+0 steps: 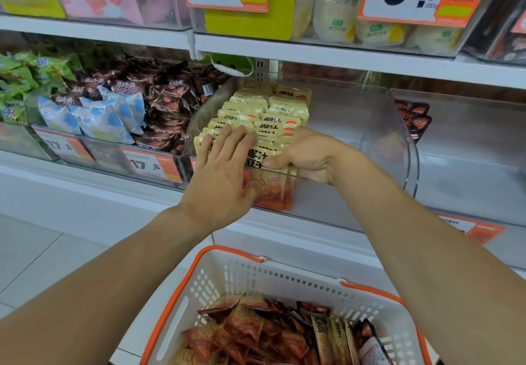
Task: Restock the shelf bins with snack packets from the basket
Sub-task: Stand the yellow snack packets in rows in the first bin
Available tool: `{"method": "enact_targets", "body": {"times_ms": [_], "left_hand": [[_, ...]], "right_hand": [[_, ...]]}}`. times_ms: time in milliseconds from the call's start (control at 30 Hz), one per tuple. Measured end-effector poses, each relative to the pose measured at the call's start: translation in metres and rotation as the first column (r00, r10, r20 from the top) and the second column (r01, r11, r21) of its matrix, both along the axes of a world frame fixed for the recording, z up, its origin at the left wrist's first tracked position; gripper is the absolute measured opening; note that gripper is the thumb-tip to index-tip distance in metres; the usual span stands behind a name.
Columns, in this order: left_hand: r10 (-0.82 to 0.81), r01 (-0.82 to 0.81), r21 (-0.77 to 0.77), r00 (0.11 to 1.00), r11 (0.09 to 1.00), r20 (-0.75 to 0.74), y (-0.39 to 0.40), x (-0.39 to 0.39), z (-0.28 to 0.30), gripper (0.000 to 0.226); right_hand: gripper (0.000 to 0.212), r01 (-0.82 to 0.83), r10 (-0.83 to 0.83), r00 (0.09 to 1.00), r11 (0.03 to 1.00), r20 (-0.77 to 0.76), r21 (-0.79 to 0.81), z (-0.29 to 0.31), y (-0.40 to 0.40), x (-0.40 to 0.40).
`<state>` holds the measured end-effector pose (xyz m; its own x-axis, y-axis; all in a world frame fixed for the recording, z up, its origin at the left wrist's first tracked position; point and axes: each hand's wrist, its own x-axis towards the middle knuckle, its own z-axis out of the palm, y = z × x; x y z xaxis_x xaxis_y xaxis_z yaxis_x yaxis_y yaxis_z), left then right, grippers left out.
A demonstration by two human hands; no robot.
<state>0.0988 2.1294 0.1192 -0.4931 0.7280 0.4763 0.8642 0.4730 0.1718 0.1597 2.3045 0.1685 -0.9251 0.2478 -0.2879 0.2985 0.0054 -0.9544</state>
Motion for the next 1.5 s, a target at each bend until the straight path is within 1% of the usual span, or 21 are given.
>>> {"method": "enact_targets", "body": {"times_ms": [200,333,433,567,667,700,733,767,800,833,867,900,933,967,1067,1133,1200,1267,1333,1433,1500], "left_hand": [[0.012,-0.012,-0.008,0.999,1.000,-0.036,0.003,-0.002,-0.004,0.084],[0.015,-0.017,-0.030,0.999,0.999,-0.053,0.002,-0.004,-0.004,0.085],[0.025,-0.028,-0.043,0.998,0.999,-0.063,0.002,-0.004,-0.005,0.087],[0.029,-0.033,-0.056,0.997,0.998,-0.067,0.003,-0.005,-0.007,0.090],[0.016,-0.019,-0.050,0.998,0.999,-0.060,0.004,-0.005,-0.008,0.090],[0.010,-0.012,-0.038,0.999,0.999,-0.047,0.004,-0.005,-0.008,0.090],[0.006,-0.007,-0.014,0.999,1.000,-0.031,0.004,-0.004,-0.007,0.088],[0.001,-0.001,0.025,1.000,1.000,-0.023,0.004,-0.002,-0.006,0.085],[-0.009,0.011,0.083,1.000,0.996,-0.030,0.003,0.001,-0.003,0.080],[-0.028,0.037,0.158,0.998,0.987,-0.055,0.003,0.005,0.001,0.072],[-0.057,0.078,0.242,0.994,0.967,-0.092,0.003,0.011,0.004,0.063],[-0.095,0.130,0.312,0.988,0.941,-0.125,0.003,0.017,0.006,0.054],[-0.137,0.181,0.357,0.980,0.916,-0.147,0.005,0.026,0.006,0.047],[-0.182,0.226,0.376,0.972,0.899,-0.148,0.007,0.036,0.003,0.040],[-0.307,0.293,0.285,0.952,0.913,0.007,0.014,0.072,-0.037,0.024],[-0.315,0.303,0.091,0.934,0.949,0.170,0.011,0.097,-0.077,0.024],[-0.228,0.294,-0.143,0.906,0.945,0.356,0.000,0.122,-0.118,0.026],[-0.098,0.285,-0.337,0.874,0.898,0.477,-0.018,0.146,-0.155,0.025],[0.012,0.281,-0.468,0.848,0.838,0.530,-0.040,0.168,-0.189,0.024],[0.137,0.328,-0.592,0.785,0.736,0.605,-0.066,0.192,-0.224,0.024],[0.151,0.362,-0.593,0.752,0.719,0.642,-0.074,0.202,-0.234,0.023]], "right_hand": [[0.056,-0.035,0.035,0.999,0.999,-0.003,-0.024,0.000,-0.002,-0.003],[0.080,0.014,-0.018,0.999,0.997,0.049,0.079,0.004,0.001,-0.003],[0.053,-0.038,0.039,0.999,0.999,0.031,-0.032,0.008,-0.004,-0.004],[0.053,-0.074,0.075,0.997,0.996,0.018,-0.048,0.004,-0.003,-0.004],[0.070,-0.061,0.042,0.992,0.986,0.122,0.157,0.018,0.002,0.017],[0.065,-0.014,-0.014,0.994,0.966,0.108,0.257,0.023,0.004,0.029],[0.061,0.086,-0.103,0.994,0.932,0.031,0.351,0.027,0.004,0.041],[0.063,0.235,-0.211,0.972,0.856,-0.105,0.460,0.029,0.003,0.054],[0.061,0.411,-0.296,0.910,0.734,-0.291,0.540,0.028,0.000,0.067],[0.047,0.559,-0.312,0.818,0.628,-0.483,0.541,0.022,-0.006,0.082],[0.028,0.654,-0.298,0.727,0.575,-0.619,0.491,0.013,-0.016,0.094],[0.017,0.711,-0.288,0.658,0.544,-0.696,0.447,-0.002,-0.024,0.105],[0.016,0.729,-0.285,0.627,0.544,-0.725,0.416,-0.020,-0.033,0.115],[0.018,0.715,-0.282,0.646,0.549,-0.710,0.432,-0.042,-0.039,0.123],[0.016,0.534,-0.219,0.828,0.589,-0.515,0.607,-0.120,-0.047,0.152],[0.019,0.375,-0.223,0.926,0.631,-0.303,0.679,-0.173,-0.047,0.174],[0.020,0.178,-0.216,0.975,0.646,-0.046,0.742,-0.216,-0.047,0.200],[0.013,-0.027,-0.186,0.957,0.703,0.221,0.710,-0.244,-0.051,0.226],[0.008,-0.166,-0.150,0.901,0.746,0.406,0.645,-0.263,-0.058,0.247],[0.020,-0.321,-0.047,0.816,0.791,0.576,0.520,-0.283,-0.075,0.272],[0.028,-0.404,0.030,0.736,0.821,0.676,0.403,-0.296,-0.088,0.286]]}}
